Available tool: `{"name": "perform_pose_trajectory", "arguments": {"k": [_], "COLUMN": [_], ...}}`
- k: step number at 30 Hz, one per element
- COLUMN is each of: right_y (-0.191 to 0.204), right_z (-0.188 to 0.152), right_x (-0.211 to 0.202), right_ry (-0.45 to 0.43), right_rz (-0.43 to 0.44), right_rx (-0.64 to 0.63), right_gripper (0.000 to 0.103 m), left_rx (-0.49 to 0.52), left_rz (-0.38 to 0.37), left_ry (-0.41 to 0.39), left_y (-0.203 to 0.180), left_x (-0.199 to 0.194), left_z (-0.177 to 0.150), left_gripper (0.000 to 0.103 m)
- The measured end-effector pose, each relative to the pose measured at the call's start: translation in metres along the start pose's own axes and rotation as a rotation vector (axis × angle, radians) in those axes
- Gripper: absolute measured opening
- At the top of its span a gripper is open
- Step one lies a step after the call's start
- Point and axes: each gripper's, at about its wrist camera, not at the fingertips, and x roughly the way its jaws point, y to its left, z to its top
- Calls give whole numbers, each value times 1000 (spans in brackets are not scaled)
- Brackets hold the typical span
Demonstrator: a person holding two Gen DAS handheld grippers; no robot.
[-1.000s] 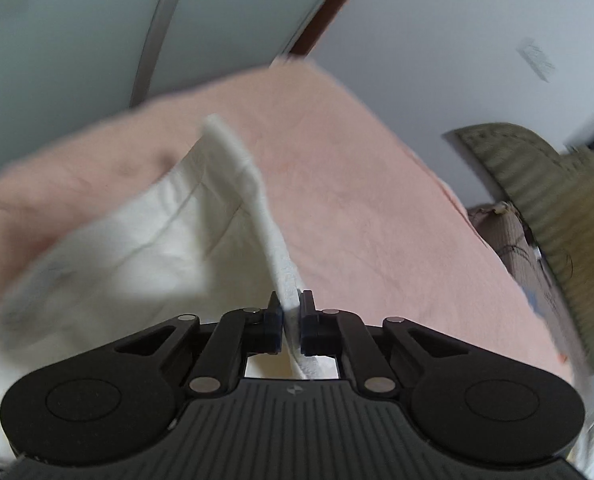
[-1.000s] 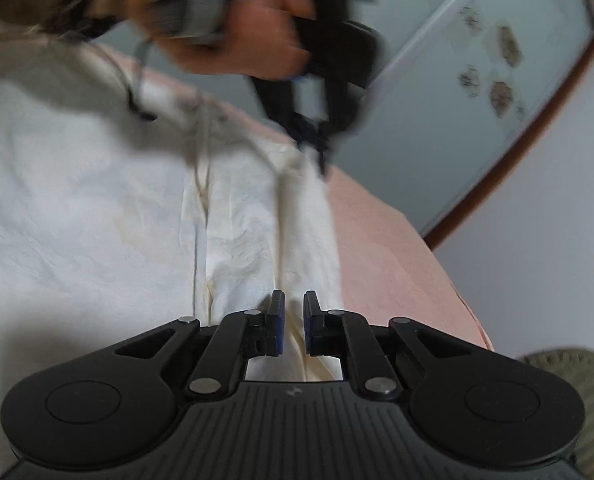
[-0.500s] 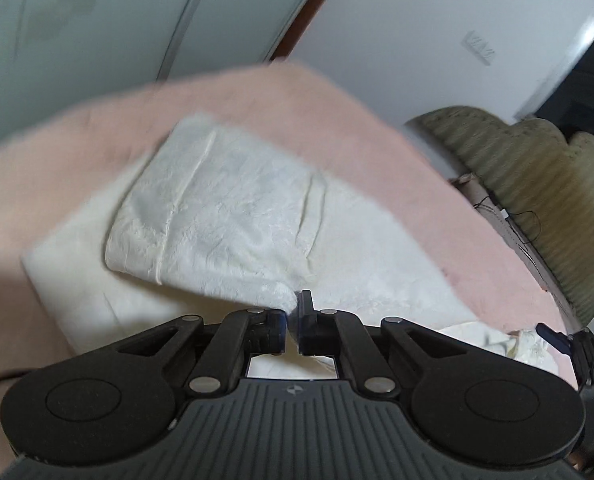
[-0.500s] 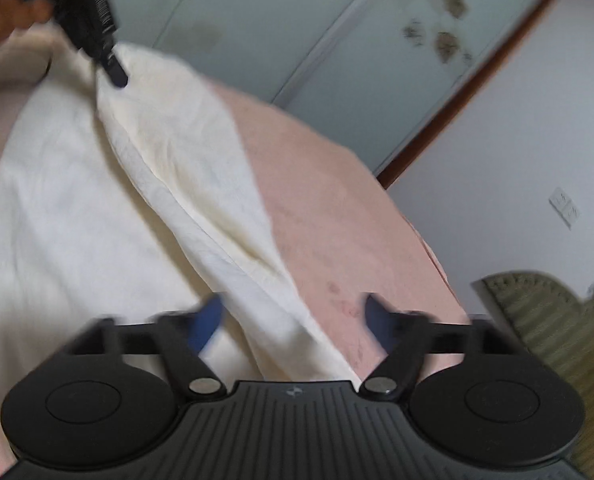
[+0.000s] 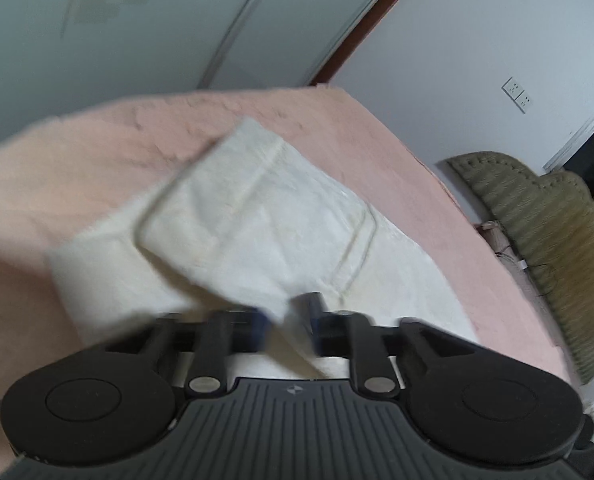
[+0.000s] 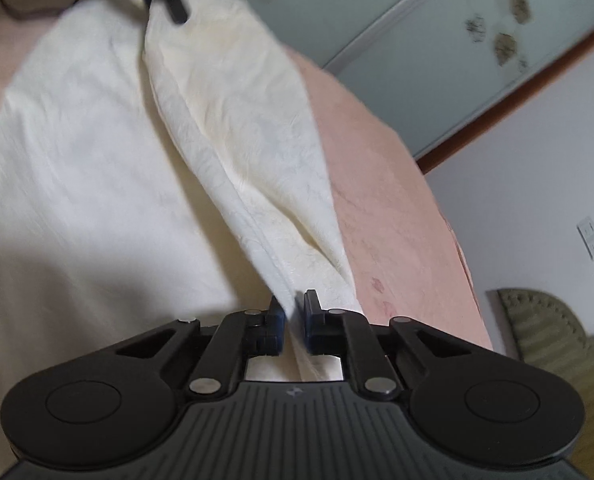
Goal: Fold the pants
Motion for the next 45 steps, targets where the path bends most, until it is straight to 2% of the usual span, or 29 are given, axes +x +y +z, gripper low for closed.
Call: {"name": "perform_pose_trajectory", "arguments": {"k": [6, 13, 18, 22, 27, 31, 32, 35, 40, 43, 45], "right_y": [15, 29, 27, 29, 36, 32, 31, 34, 29, 26, 17], "right_z": [-10, -15, -20, -20, -24, -36, -38, -39, -44, -44, -53], "right_x": [-37, -64, -63, -70, -64, -61, -61, -62, -61, -74, -89], "right_ry": [-32, -103, -106, -119, -110, -123, -127, -132, -132, -125, -152], "right_rz": [127, 260, 285, 320, 332, 369, 374, 361, 372, 374, 381], "right_rx": [163, 333, 384, 409, 437, 565, 584, 607, 696, 693, 728], "right_gripper": [8, 8, 8, 8, 8, 9, 9, 9, 9, 12, 14], "left_rx": [93, 111, 118, 123, 97, 137, 148, 187, 229, 267, 303], "left_rz": [-16, 9, 51, 54, 86, 127, 141, 196, 283, 268, 213], "left_ry": [-60, -71, -18, -45, -9, 4, 0, -22, -104, -157, -170], "left_y": [3, 15, 19, 23, 28, 25, 23, 15, 1, -18, -34], "left_x": [-27, -49, -44, -50, -41, -37, -39, -48, -71, -86, -90], "left_z": [-8, -9, -14, -16, -15, -16, -16, -17, -20, -23, -25], "left_gripper": [4, 4, 4, 4, 5, 11, 14, 29, 27, 28, 28]}}
